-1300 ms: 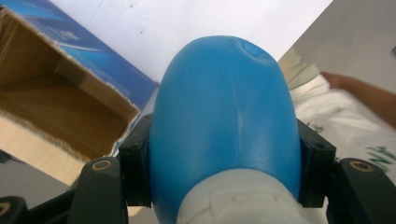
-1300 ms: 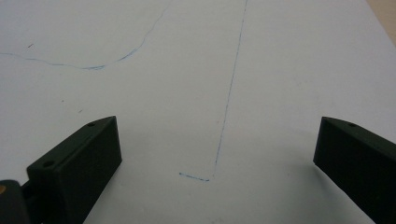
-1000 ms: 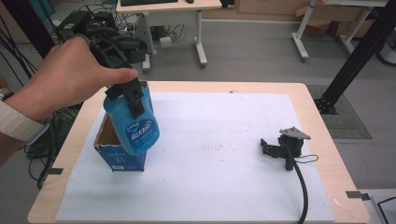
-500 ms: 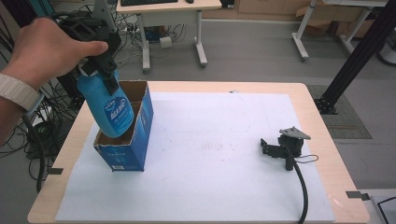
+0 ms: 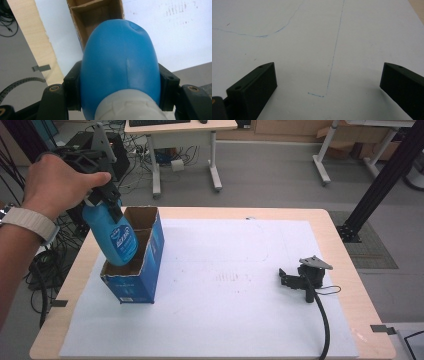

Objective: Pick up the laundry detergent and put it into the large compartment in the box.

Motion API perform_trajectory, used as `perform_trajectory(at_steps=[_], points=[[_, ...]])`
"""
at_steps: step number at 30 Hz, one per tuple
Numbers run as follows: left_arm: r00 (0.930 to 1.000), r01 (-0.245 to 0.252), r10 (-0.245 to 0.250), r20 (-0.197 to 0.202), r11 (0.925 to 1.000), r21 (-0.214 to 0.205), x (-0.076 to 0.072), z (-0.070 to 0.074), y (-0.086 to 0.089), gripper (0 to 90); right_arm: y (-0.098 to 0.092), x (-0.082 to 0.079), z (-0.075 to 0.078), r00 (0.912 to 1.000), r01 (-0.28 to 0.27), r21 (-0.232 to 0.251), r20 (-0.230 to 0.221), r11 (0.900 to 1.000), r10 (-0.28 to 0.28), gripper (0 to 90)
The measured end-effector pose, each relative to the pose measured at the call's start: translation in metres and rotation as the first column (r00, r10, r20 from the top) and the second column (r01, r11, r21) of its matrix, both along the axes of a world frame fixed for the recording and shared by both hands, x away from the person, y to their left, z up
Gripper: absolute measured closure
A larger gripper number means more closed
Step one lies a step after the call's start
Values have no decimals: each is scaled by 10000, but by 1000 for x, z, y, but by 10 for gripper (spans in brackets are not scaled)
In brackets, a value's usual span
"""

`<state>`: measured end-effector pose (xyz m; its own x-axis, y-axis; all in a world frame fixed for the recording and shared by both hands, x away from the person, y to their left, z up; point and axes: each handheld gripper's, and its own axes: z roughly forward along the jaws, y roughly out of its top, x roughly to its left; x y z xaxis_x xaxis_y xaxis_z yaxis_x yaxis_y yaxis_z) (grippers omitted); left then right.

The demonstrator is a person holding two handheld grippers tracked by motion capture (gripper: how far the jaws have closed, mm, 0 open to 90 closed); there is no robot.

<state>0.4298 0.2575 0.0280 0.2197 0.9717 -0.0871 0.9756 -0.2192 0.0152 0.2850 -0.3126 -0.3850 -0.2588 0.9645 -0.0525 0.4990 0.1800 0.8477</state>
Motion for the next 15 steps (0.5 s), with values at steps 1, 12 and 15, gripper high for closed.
perform_trajectory(at_steps=[1,12,15], points=[[10000,-25,25,-15,10000,-8,1,-2,1,381,0,0,0,10000,-1,-1,1,10000,1,3],[9996,-294,293,37,9995,89,11,-30,1,381,0,0,0,10000,0,1,0,10000,0,3],[9995,-308,308,17,9995,117,14,-37,-2,381,0,0,0,10000,0,0,1,10000,0,3]])
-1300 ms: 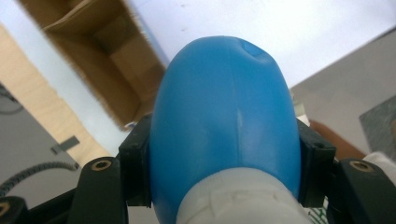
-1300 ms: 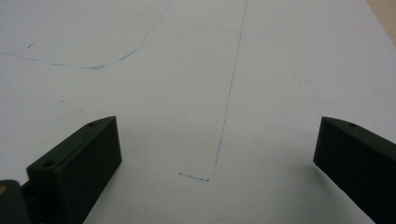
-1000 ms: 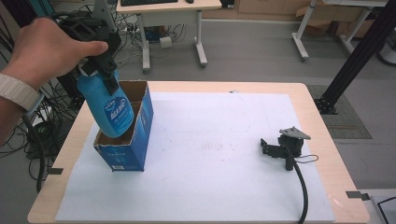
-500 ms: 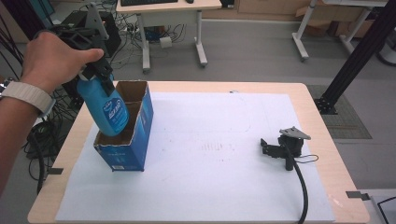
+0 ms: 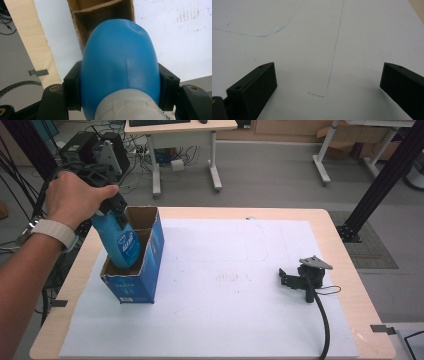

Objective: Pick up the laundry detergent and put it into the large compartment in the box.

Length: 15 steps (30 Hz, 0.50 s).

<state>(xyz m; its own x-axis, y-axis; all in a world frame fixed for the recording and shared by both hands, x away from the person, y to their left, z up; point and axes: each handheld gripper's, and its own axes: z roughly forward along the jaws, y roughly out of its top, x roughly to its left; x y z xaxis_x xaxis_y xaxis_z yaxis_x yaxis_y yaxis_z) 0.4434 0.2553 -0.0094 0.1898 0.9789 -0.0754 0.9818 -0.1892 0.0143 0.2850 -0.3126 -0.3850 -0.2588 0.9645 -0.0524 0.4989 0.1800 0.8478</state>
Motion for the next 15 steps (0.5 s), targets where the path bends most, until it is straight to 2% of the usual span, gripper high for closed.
perform_trajectory(at_steps=[7,9,11,15], points=[[9999,-100,101,-77,9999,41,6,-19,-4,381,0,0,0,10000,-5,-5,-14,10000,5,3],[9997,-57,60,-225,9999,117,10,-29,-6,381,0,0,0,10000,-5,-4,-15,10000,5,3],[9996,-45,49,-263,9999,121,11,-32,-7,381,0,0,0,10000,-6,-4,-13,10000,6,3],[9994,-115,119,-312,9998,136,14,-47,-8,381,0,0,0,10000,-3,0,-17,10000,3,3]])
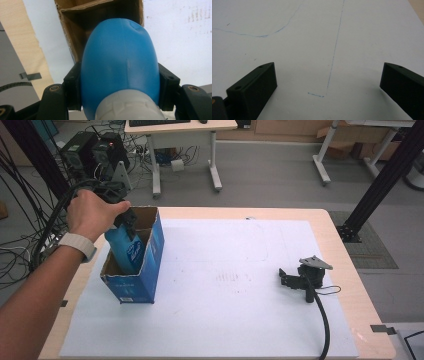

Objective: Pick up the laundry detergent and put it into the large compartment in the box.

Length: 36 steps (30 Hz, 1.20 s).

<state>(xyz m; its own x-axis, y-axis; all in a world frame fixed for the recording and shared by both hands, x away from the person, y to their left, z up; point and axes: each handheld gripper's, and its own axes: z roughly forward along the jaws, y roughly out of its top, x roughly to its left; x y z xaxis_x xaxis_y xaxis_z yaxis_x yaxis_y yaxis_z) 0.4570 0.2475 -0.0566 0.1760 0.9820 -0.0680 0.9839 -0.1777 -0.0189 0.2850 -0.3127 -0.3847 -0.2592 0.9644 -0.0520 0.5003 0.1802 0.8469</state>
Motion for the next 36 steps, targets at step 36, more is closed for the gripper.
perform_trajectory(at_steps=[36], points=[[9999,-127,126,37,9998,133,5,-72,1,379,0,0,-1,10000,2,0,34,10000,-2,3]])
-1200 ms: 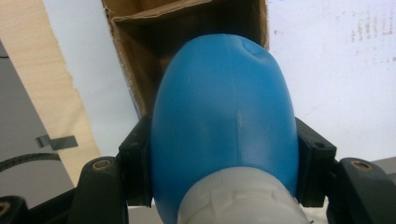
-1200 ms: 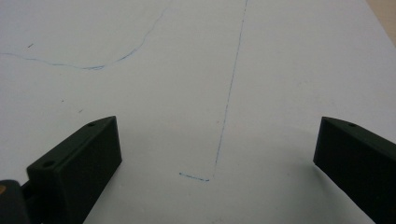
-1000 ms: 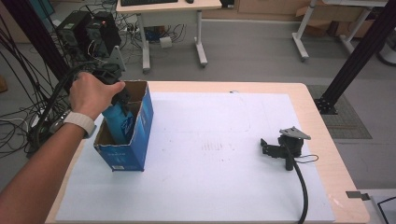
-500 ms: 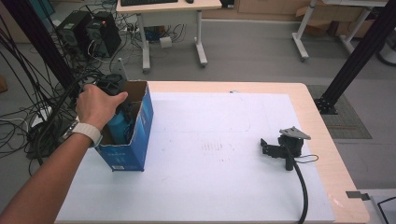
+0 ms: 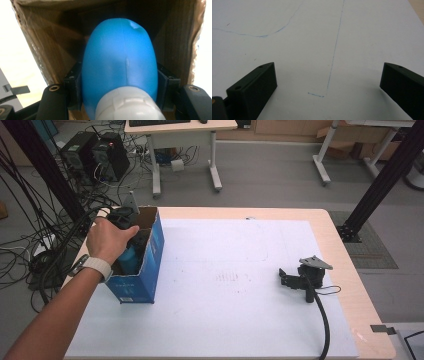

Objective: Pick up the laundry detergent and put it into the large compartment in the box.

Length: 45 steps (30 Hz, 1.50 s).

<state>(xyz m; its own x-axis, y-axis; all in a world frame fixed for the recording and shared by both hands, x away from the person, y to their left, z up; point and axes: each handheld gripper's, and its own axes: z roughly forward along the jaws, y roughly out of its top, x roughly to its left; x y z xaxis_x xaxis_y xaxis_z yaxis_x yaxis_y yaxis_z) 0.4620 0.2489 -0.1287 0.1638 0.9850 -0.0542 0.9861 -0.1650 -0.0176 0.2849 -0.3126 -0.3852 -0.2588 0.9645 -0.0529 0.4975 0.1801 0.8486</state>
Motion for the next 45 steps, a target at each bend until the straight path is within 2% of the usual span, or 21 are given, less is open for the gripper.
perform_trajectory(at_steps=[16,20,23,27,31,33,36,38,40,43,44,45], points=[[9991,95,-101,420,9998,147,-7,0,-1,369,0,0,0,10000,9,6,-11,10000,-9,3],[9981,99,-97,603,9999,-33,-12,2,0,305,0,0,0,10000,8,9,-12,10000,-8,3],[9974,176,-177,693,9998,8,-15,8,-1,271,0,0,0,10000,9,7,-8,10000,-9,3],[9946,236,-241,1005,9997,70,-22,19,-1,208,0,0,0,10000,0,-2,3,10000,0,3],[9888,572,-570,1378,9984,25,-31,36,3,201,0,0,0,10000,2,-2,4,10000,-2,3],[9823,947,-929,1625,9955,-35,-37,47,6,192,0,0,0,10000,0,-2,4,10000,0,3],[9679,1617,-1566,1964,9868,-104,-46,62,9,176,0,0,0,10000,-4,-6,-13,10000,4,3],[9530,2277,-2204,2078,9737,-115,-51,73,8,172,0,0,0,10000,-5,-6,-10,10000,5,3],[9312,2873,-2846,2278,9576,218,-58,82,1,173,0,0,0,10000,-6,-7,-11,10000,6,3],[8869,4053,-4048,2227,9130,458,-62,92,-10,164,0,0,0,10000,-16,-17,-15,10000,16,3],[8661,4507,-4504,2170,8912,510,-63,95,-16,150,0,0,0,10000,-14,-16,-16,10000,14,3],[8469,4829,-4841,2200,8734,630,-66,96,-22,145,0,0,0,10000,-14,-14,-16,10000,14,3]])
